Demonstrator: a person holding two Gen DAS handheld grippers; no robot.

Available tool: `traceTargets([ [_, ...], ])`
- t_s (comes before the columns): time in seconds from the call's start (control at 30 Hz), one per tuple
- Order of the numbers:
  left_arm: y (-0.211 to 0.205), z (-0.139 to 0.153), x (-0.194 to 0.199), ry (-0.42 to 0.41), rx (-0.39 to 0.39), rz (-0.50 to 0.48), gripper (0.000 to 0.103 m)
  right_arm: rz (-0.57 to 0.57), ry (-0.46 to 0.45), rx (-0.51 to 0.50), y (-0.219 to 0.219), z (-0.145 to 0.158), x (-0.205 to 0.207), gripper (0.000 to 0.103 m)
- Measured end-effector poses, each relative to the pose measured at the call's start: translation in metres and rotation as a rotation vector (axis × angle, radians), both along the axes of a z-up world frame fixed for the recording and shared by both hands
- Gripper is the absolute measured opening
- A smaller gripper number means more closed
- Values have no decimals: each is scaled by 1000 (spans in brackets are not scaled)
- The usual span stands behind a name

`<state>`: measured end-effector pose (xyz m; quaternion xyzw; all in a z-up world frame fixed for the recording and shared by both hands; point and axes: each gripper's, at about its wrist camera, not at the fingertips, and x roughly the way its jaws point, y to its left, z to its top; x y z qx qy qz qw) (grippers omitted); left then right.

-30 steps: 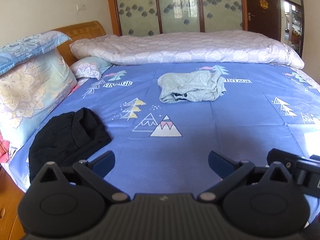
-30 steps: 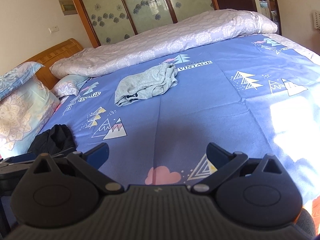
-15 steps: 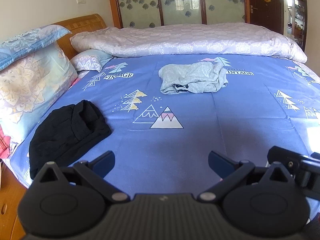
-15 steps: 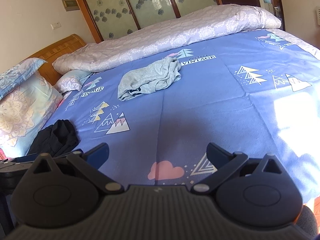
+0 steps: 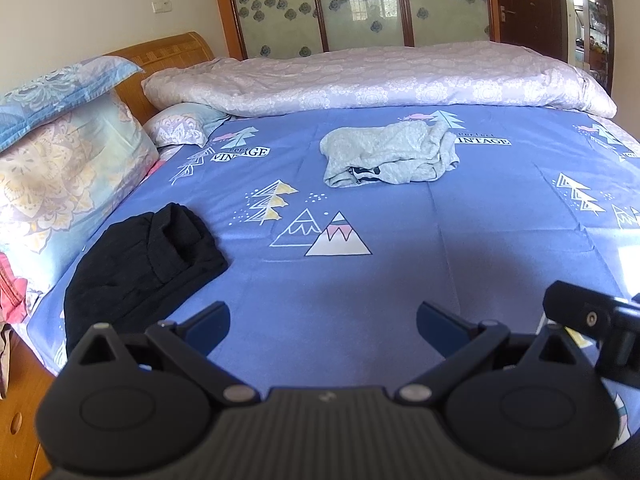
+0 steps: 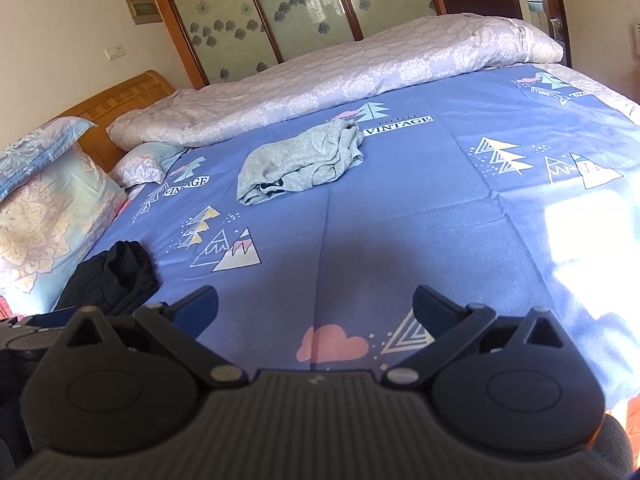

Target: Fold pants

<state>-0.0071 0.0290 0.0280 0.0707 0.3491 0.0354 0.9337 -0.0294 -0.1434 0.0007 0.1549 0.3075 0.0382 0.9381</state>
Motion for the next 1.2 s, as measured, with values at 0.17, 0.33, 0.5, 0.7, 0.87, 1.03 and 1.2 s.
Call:
traceTargets([
  [0.17,-1,-1,0,-1,2,-7,103,-2,-5,4,0,0,-1,103],
  [0.33,-1,-2,-1,-2,8,-6,103,1,0,9,-1,0,-1,103],
  [0.5,-1,-2,-1,0,5,-6,103,1,0,11,-2,0,-1,103],
  [0.7,1,-6,-1,9,10,-2,103,-1,10,15,-2,-3,0,103],
  [0.87,2,-11,1,20,18,3,103,-2,21,16,-1,-6,1,103],
  [1.03,3,-18,2,41,26,7,103,-7,49,28,-4,-13,4,103],
  [1.2,3,-25,6,76,35,13,103,-13,79,45,-7,-19,6,103],
])
